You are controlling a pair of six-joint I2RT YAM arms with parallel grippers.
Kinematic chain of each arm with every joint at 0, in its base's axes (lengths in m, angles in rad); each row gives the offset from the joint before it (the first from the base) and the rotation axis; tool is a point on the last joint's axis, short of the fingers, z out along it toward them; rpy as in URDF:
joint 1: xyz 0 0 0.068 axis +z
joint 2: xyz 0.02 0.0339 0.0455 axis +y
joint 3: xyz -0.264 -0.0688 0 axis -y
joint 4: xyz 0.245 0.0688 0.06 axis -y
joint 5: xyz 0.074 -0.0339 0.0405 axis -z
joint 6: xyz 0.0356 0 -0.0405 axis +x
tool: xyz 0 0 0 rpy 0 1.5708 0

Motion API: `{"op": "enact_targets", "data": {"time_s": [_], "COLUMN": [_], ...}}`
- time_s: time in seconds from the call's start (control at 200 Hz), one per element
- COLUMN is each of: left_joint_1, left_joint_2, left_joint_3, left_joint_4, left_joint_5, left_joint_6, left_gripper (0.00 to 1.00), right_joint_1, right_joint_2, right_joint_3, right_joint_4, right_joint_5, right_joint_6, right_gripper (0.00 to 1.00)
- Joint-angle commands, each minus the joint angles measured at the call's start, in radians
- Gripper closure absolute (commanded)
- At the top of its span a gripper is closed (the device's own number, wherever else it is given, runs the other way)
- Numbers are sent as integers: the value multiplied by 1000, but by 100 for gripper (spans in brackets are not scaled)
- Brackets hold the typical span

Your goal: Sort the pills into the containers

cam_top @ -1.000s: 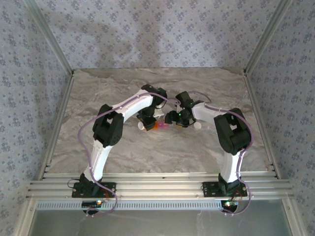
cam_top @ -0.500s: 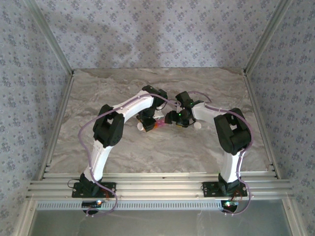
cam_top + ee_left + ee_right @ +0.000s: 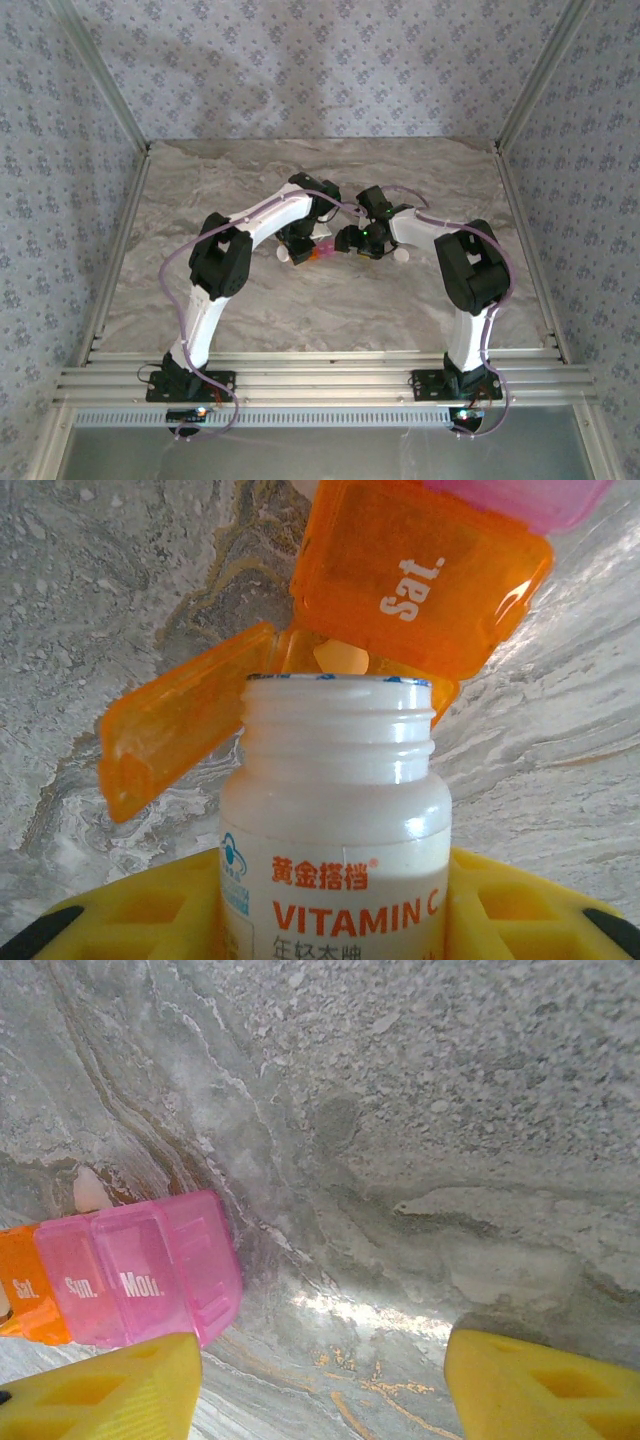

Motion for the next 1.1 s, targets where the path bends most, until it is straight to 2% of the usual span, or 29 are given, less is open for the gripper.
{"op": "enact_targets", "data": {"time_s": [0.0, 0.34, 1.094], "left_joint_1": [-11, -27, -51], "left_joint_2": [-26, -40, -21], "left_joint_3": [28, 14, -24], "left_joint_4": [-25, -11, 2], "left_joint_5": [-16, -71, -75], "left_joint_6": [21, 37, 56], "left_gripper": [100, 100, 100], "right_joint_1": [38, 40, 40], "right_joint_2": [63, 68, 59], "right_joint_3": [1, 34, 26], "right_joint_4": [16, 15, 8], "right_joint_5": [-26, -28, -30], "right_joint_6": [3, 0, 0], "right_gripper": [32, 32, 32]}}
